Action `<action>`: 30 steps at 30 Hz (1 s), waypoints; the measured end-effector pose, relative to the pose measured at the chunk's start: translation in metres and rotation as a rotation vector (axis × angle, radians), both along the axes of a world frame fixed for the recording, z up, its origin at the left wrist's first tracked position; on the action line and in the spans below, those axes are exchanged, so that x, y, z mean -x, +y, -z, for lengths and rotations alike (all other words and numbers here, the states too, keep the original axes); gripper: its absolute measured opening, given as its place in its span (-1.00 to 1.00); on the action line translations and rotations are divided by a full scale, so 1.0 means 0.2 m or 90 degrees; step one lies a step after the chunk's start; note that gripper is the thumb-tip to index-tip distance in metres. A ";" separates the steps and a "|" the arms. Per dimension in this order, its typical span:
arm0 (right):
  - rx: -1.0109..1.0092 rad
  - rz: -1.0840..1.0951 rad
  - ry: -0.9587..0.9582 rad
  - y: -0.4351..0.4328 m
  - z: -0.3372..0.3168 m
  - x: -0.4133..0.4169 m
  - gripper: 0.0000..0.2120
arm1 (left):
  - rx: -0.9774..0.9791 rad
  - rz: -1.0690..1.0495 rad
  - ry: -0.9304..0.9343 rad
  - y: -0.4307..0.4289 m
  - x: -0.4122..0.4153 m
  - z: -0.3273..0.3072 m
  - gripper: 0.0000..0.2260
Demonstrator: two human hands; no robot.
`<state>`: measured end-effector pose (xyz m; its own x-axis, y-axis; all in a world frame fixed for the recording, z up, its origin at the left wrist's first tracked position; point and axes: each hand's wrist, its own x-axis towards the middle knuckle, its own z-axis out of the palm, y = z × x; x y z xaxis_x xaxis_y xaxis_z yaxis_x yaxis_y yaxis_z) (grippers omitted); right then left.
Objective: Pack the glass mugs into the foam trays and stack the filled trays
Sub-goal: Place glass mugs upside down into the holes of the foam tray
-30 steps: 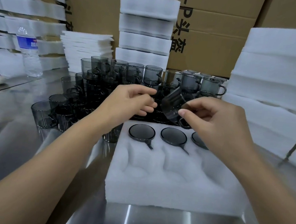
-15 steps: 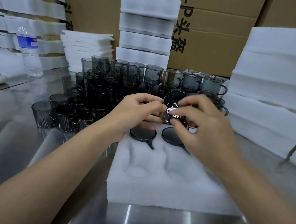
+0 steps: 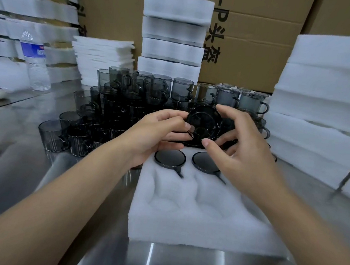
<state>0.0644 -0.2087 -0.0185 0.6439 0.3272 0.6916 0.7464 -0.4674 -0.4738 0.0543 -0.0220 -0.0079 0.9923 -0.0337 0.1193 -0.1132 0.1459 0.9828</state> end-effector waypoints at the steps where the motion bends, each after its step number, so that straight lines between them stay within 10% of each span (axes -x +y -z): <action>1: -0.001 0.000 0.002 0.00 0.00 0.00 -0.48 | 0.000 0.002 0.001 0.00 0.00 0.00 -0.76; 30: 0.016 -0.294 0.194 -0.02 -0.10 0.09 -0.57 | -0.159 0.132 0.036 0.04 0.06 -0.07 -0.72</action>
<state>0.0468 -0.2121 0.0010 0.5994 0.6369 0.4848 0.7073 -0.1379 -0.6933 0.0422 -0.0143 0.0062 0.9660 -0.2571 0.0261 -0.0500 -0.0868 0.9950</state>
